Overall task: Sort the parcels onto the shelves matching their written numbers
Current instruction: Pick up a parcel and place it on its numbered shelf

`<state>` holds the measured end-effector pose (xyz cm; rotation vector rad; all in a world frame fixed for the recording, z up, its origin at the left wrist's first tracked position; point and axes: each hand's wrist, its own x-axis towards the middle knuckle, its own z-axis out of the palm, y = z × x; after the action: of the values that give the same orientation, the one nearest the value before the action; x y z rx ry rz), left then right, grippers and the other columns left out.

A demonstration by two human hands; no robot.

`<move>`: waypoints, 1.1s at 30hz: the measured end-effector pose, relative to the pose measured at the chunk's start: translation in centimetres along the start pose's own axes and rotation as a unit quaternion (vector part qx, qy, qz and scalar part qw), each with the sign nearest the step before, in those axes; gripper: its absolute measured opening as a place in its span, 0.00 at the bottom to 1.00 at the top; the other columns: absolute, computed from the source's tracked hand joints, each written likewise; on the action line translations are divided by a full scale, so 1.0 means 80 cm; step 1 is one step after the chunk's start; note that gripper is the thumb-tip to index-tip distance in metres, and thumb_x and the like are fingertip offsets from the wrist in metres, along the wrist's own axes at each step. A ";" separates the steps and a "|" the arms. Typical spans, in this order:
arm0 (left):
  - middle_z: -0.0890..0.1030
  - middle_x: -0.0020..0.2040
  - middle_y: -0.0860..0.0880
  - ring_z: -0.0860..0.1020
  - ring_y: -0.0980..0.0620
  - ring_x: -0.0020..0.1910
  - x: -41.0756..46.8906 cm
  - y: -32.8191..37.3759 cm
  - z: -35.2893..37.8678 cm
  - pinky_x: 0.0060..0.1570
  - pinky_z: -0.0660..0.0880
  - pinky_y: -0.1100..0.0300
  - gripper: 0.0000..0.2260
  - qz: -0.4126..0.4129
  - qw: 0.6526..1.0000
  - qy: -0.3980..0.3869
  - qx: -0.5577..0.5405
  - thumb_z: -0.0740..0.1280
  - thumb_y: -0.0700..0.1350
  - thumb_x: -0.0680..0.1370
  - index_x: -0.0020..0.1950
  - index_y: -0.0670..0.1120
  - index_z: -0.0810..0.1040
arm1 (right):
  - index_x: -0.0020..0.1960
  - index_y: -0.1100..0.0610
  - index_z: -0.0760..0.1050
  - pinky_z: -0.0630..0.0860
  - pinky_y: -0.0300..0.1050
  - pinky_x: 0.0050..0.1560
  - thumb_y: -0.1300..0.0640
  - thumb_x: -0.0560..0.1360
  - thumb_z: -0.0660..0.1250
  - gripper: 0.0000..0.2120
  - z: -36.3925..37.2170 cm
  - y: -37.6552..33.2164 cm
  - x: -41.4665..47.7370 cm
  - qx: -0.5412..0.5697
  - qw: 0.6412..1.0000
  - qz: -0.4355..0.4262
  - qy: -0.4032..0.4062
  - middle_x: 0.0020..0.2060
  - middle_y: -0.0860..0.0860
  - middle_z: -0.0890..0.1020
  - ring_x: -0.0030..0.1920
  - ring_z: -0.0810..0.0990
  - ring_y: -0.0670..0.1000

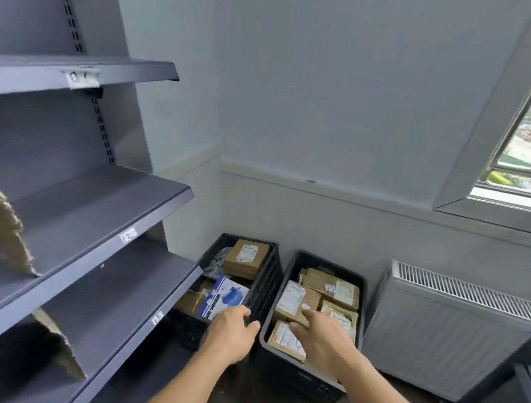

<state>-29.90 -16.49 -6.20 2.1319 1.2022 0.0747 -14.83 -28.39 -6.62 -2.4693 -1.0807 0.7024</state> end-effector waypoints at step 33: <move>0.75 0.70 0.52 0.75 0.50 0.66 0.454 0.027 0.014 0.62 0.72 0.58 0.20 -0.163 0.986 -0.031 -0.013 0.63 0.54 0.81 0.72 0.51 0.72 | 0.73 0.58 0.69 0.70 0.50 0.68 0.45 0.84 0.58 0.23 -0.036 -0.016 0.515 -0.052 0.982 -0.032 -0.182 0.70 0.56 0.73 0.70 0.72 0.57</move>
<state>-7.09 10.36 -15.50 1.8739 1.4867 -0.1206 10.19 3.21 -15.89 -2.4361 -1.3484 1.1352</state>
